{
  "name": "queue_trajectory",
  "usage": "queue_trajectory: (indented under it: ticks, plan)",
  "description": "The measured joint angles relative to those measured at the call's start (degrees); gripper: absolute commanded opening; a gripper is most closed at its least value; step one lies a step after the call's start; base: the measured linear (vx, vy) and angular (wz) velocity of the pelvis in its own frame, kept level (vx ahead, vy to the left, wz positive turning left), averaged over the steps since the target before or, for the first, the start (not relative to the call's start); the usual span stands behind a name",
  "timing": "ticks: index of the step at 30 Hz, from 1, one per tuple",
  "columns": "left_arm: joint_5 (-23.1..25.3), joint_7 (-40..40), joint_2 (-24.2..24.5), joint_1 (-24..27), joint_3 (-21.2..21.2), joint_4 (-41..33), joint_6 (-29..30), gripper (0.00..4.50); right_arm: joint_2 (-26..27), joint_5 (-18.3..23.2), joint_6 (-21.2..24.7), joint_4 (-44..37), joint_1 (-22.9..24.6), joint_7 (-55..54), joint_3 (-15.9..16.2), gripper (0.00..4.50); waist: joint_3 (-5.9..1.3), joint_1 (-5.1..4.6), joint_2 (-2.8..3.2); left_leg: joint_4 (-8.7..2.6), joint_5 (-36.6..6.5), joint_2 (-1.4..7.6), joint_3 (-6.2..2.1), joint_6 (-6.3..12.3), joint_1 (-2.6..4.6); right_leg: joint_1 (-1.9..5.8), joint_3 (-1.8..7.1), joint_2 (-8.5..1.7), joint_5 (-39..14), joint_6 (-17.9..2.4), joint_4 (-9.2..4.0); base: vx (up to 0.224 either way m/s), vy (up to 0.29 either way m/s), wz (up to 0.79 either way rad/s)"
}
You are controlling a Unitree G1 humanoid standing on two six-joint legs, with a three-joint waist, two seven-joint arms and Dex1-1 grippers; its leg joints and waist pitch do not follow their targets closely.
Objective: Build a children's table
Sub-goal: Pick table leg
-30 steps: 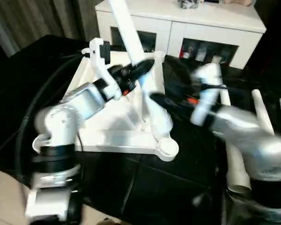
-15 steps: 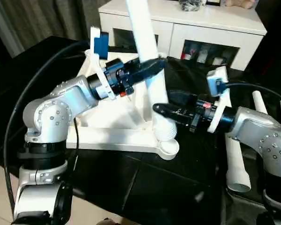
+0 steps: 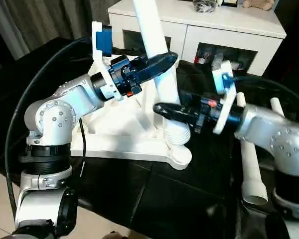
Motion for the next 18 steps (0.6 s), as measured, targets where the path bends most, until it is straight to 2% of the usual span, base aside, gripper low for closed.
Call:
queue_trajectory:
  ticks: [2,3,6,7,8,18]
  plan:
    - [0.0,-0.14,0.17,0.0,0.0,0.0,0.0,1.83,-0.69,-0.06,0.32,0.22,-0.01,0.0,0.65,4.5,0.03,0.02,-0.1,0.0,0.03,0.07,0.0,-0.06,-0.05,0.01,-0.13,0.0,0.0,0.0,-0.02,0.0,0.0,0.0]
    - [0.0,-0.31,0.22,0.0,0.0,0.0,0.0,1.83,-0.91,-0.15,0.65,0.62,-0.01,0.0,1.1,4.23,0.02,0.03,-0.15,0.0,0.05,0.11,0.0,-0.08,-0.04,0.04,-0.17,0.0,0.0,0.0,-0.02,0.0,0.0,0.0]
    - [-0.03,-0.86,0.46,0.02,-0.06,-0.01,0.03,1.83,-1.88,-0.61,1.22,1.64,-0.01,0.13,2.81,4.11,0.04,0.06,-0.24,0.0,0.13,0.26,0.0,-0.22,-0.08,0.06,-0.39,-0.01,0.0,0.0,-0.01,0.0,0.0,0.0]
    - [-0.03,-1.06,0.65,0.02,-0.05,-0.02,0.03,1.83,-2.37,-1.0,1.36,1.65,-0.01,0.18,3.43,3.85,0.06,0.07,-0.26,0.0,0.17,0.34,0.0,-0.27,-0.08,0.1,-0.51,-0.01,0.0,0.0,-0.01,0.0,0.0,0.0]
    - [-0.03,-1.11,0.69,0.03,-0.06,-0.02,0.03,1.83,-2.65,-1.11,1.46,1.65,-0.01,0.22,3.79,3.85,0.06,0.08,-0.27,0.0,0.19,0.42,0.0,-0.31,-0.08,0.14,-0.63,-0.01,0.0,0.0,-0.01,0.0,0.0,0.0]
    - [-0.12,-1.65,0.67,0.06,-0.87,-0.03,0.08,1.83,-2.88,-2.01,1.94,1.67,0.0,-0.21,5.94,3.06,0.07,0.13,-0.27,0.0,0.36,0.67,0.0,-0.6,-0.09,0.21,-0.94,0.0,0.0,0.0,0.06,0.0,0.0,0.0]
